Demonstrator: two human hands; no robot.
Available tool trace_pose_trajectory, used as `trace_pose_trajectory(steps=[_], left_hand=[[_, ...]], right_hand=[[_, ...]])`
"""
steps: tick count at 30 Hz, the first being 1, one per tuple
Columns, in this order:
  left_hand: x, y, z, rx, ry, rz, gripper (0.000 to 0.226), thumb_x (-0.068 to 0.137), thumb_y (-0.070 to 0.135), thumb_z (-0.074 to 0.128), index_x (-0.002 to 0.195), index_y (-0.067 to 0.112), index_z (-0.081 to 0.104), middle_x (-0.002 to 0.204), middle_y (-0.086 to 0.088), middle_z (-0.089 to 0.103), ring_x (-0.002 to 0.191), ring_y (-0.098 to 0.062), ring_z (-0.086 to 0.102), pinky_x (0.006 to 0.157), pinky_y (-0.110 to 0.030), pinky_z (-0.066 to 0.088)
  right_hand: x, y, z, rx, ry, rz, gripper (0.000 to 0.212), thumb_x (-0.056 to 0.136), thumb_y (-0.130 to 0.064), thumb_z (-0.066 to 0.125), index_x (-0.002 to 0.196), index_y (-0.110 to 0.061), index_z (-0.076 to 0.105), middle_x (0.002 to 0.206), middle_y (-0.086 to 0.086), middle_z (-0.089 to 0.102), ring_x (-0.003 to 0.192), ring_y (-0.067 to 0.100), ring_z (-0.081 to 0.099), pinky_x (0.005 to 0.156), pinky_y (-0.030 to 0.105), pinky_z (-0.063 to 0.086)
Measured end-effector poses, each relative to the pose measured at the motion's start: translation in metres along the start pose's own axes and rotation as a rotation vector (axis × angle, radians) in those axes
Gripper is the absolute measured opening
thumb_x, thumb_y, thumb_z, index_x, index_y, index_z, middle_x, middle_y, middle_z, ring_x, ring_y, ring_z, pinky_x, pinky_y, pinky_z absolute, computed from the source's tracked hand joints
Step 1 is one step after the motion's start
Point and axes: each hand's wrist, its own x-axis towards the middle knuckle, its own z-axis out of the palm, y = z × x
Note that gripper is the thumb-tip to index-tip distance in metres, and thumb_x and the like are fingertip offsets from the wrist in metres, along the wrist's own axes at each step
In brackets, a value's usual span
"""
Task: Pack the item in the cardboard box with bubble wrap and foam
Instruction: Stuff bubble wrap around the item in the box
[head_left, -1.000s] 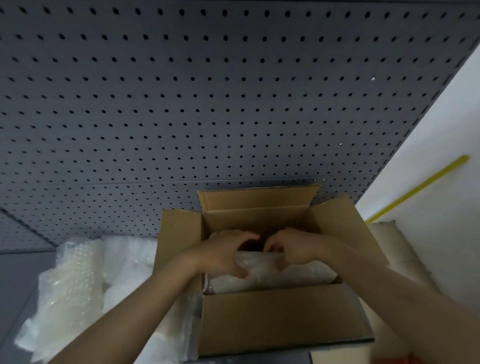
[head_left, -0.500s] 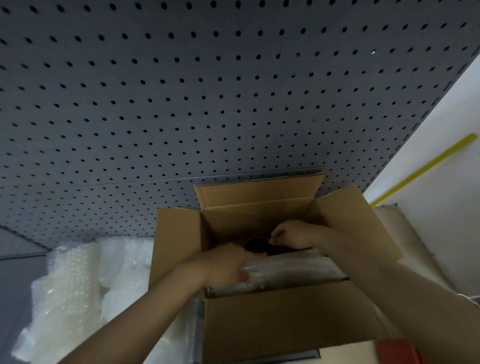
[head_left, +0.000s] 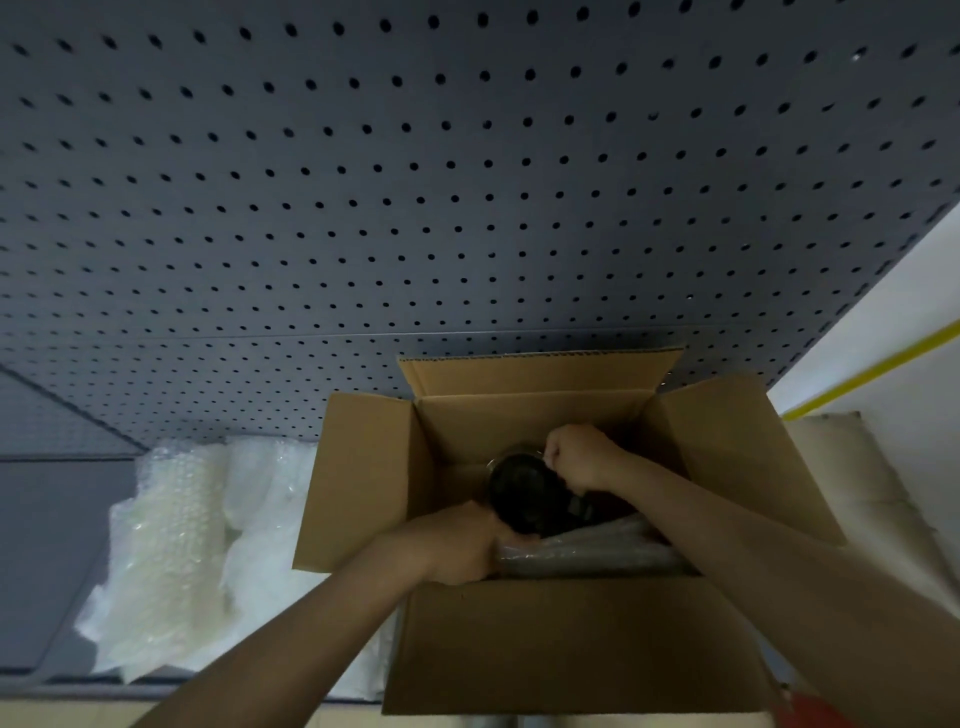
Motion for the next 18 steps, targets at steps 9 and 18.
trace_pose_trajectory(steps=[9, 18], left_hand=[[-0.012, -0.006, -0.013, 0.022, 0.083, -0.014, 0.038, 0.094, 0.030, 0.056, 0.132, 0.034, 0.055, 0.136, 0.004, 0.050, 0.123, -0.013, 0.049, 0.103, -0.029, 0.041], [0.006, -0.006, -0.006, 0.056, -0.115, -0.118, 0.036, 0.100, 0.036, 0.041, 0.124, 0.022, 0.063, 0.131, 0.000, 0.062, 0.116, -0.018, 0.057, 0.101, -0.033, 0.043]], right_hand=[[-0.015, 0.003, -0.009, -0.139, -0.054, -0.003, 0.035, 0.096, -0.032, 0.051, 0.121, -0.010, 0.059, 0.120, 0.008, 0.063, 0.107, 0.024, 0.060, 0.095, 0.037, 0.050], [-0.066, -0.001, 0.001, -0.546, -0.258, -0.037, 0.024, 0.092, -0.021, 0.055, 0.112, -0.007, 0.059, 0.072, 0.001, 0.042, 0.073, 0.019, 0.049, 0.063, 0.030, 0.041]])
